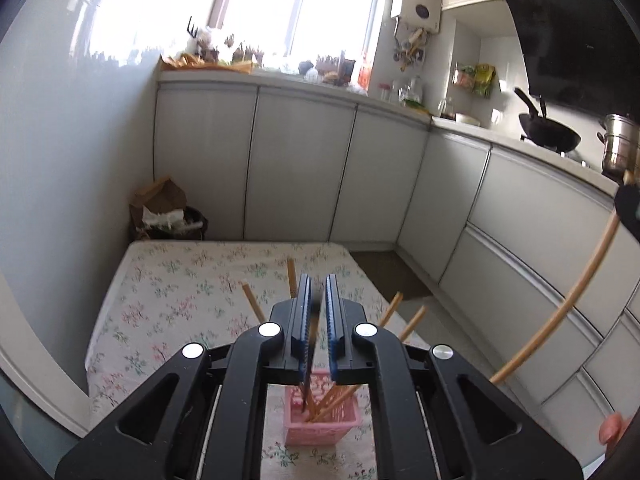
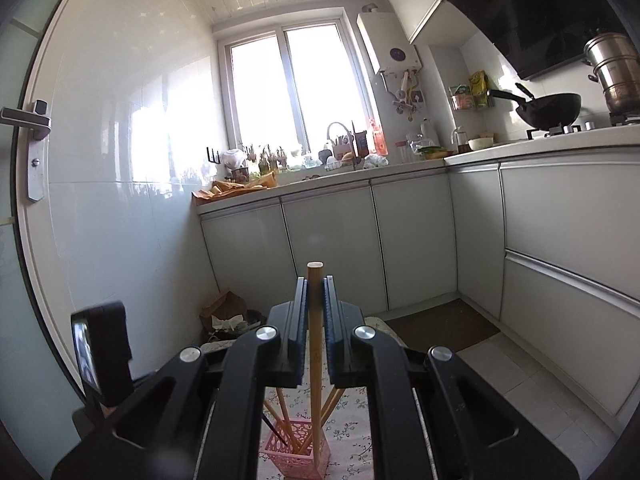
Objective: Organize utensils
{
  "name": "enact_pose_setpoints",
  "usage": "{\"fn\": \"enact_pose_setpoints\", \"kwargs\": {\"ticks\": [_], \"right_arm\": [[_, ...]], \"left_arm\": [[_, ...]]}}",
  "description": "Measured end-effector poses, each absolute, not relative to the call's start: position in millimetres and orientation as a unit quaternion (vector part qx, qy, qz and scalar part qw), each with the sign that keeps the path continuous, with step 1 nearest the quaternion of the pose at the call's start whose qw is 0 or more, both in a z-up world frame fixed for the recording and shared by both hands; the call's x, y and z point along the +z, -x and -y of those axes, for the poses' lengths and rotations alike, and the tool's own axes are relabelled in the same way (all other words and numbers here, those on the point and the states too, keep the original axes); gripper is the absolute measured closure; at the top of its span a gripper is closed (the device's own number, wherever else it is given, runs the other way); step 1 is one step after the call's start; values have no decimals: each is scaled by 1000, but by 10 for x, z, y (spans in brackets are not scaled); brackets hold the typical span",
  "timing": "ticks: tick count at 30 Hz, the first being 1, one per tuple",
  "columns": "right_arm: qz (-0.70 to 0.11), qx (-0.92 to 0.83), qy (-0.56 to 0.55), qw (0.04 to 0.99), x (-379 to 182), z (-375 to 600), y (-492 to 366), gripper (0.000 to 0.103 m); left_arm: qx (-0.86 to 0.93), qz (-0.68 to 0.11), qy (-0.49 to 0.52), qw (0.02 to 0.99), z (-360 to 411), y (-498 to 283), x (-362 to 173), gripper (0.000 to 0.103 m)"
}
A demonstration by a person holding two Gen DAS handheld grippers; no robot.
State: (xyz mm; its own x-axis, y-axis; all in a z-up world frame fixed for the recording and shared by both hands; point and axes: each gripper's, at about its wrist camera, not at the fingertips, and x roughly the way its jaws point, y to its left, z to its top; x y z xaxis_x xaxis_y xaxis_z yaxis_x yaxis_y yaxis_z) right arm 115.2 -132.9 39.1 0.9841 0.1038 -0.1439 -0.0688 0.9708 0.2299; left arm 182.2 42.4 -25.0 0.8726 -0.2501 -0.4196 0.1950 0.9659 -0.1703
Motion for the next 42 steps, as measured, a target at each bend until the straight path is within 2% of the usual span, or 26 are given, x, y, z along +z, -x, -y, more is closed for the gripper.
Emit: {"fn": "enact_pose_setpoints", "kwargs": {"ticks": [5, 7, 10, 14, 21, 22, 24, 29, 30, 31, 33, 36, 37, 38, 39, 40, 42], "right_arm": [[-67, 47, -112, 990, 440, 1249, -1174, 95], [-58, 48, -112, 991, 498, 1217, -1195, 95], [-42, 48, -110, 992, 568, 1142, -1257, 95], [-33, 46, -108, 993, 483, 1002, -1406, 95], [-51, 32, -105, 993, 17, 782, -1701, 94], [-53, 27, -104, 993, -10, 768, -1720, 91], [-59, 18, -108, 992, -8, 786, -1731, 59], [-42, -5, -101, 994, 247, 984, -1441, 57], [-36, -8, -101, 994, 302, 1042, -1332, 55], [-34, -14, -99, 994, 341, 1074, -1254, 52], [-29, -24, -95, 995, 393, 1144, -1073, 42], [-25, -33, -90, 995, 437, 1252, -794, 34], [-27, -35, -88, 995, 440, 1287, -706, 32], [-28, -37, -89, 995, 435, 1322, -621, 29], [-31, -48, -89, 994, 422, 1356, -529, 21], [-34, -56, -89, 994, 413, 1386, -469, 19], [-40, -66, -93, 993, 383, 1449, -334, 14]], "left_arm": [[-107, -174, 85, 975, -637, -1472, -12, 89], [-95, -154, 97, 979, -744, -1302, 141, 76], [-76, -124, 128, 981, -977, -1033, 316, 72], [-58, -98, 152, 982, -1238, -786, 386, 71], [-48, -102, 156, 981, -1424, -770, 354, 70], [-48, -103, 157, 981, -1445, -778, 348, 70], [-47, -105, 158, 981, -1483, -776, 352, 69], [-46, -105, 152, 982, -1484, -693, 420, 62], [-47, -107, 149, 982, -1459, -671, 431, 56], [-48, -108, 145, 982, -1425, -643, 440, 50], [-47, -109, 134, 984, -1339, -560, 446, 46], [-50, -120, 119, 984, -1189, -441, 439, 40], [-50, -121, 118, 984, -1155, -415, 440, 33], [-47, -121, 116, 985, -1105, -352, 444, 29], [-45, -119, 113, 985, -1070, -303, 450, 22], [-43, -115, 110, 986, -1030, -238, 462, 16], [-36, -107, 93, 989, -914, -95, 487, 10]]}}
